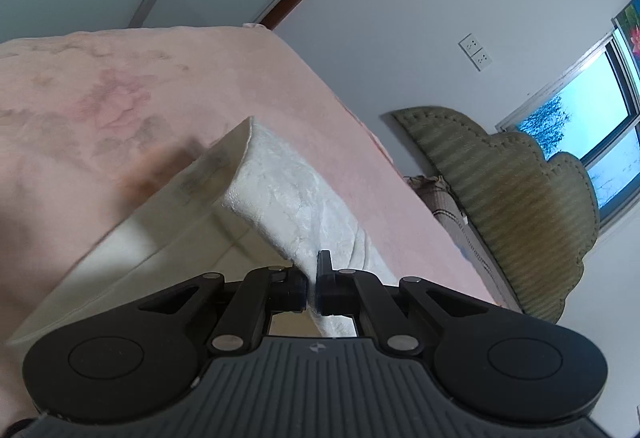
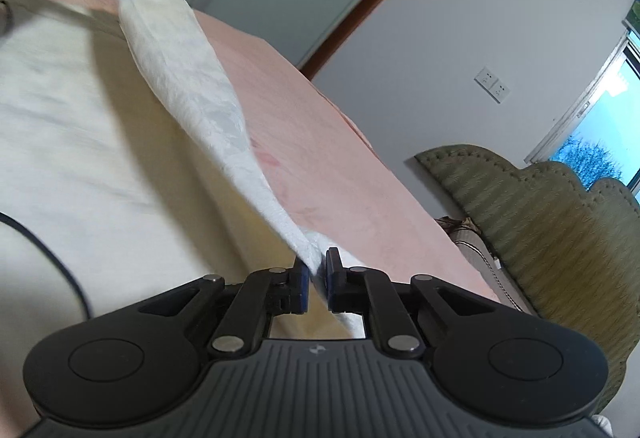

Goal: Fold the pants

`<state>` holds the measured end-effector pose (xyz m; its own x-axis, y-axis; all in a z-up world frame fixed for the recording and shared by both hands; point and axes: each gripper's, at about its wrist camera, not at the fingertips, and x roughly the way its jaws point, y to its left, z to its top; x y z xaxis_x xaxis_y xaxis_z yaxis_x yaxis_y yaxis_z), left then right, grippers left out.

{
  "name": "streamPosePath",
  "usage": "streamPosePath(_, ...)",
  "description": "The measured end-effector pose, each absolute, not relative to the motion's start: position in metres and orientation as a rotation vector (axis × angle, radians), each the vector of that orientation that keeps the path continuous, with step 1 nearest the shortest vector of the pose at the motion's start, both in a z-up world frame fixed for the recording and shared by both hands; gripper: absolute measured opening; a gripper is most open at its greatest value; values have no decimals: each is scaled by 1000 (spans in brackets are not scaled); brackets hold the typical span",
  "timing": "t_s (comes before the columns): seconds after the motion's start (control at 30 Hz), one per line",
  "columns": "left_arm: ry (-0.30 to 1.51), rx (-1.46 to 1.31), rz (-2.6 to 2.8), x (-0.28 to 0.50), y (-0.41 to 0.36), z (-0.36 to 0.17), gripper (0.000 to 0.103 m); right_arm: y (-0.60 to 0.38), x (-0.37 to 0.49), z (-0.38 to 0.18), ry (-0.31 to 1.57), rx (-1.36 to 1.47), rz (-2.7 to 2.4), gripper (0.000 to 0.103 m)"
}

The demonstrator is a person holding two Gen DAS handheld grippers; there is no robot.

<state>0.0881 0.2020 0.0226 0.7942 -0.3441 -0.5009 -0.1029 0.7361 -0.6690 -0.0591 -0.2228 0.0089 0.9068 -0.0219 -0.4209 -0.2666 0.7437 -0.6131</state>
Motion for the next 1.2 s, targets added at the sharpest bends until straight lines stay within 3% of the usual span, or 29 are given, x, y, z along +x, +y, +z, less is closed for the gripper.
streamPosePath(0.4,651,-618,-138,34,220,23,3,-190,-128,3,472,-660,197,8)
streamPosePath(0.93,718,-477,-39,17,226,-5,5,-176,-144,-15,541,-609,253,8)
streamPosePath(1.1,726,-417,-26,18,221,-10,10,-177,-142,-26,547,-597,247,8)
streamPosePath(1.2,736,-412,-12,17,222,-6,19,-178,-142,-28,541,-590,245,8)
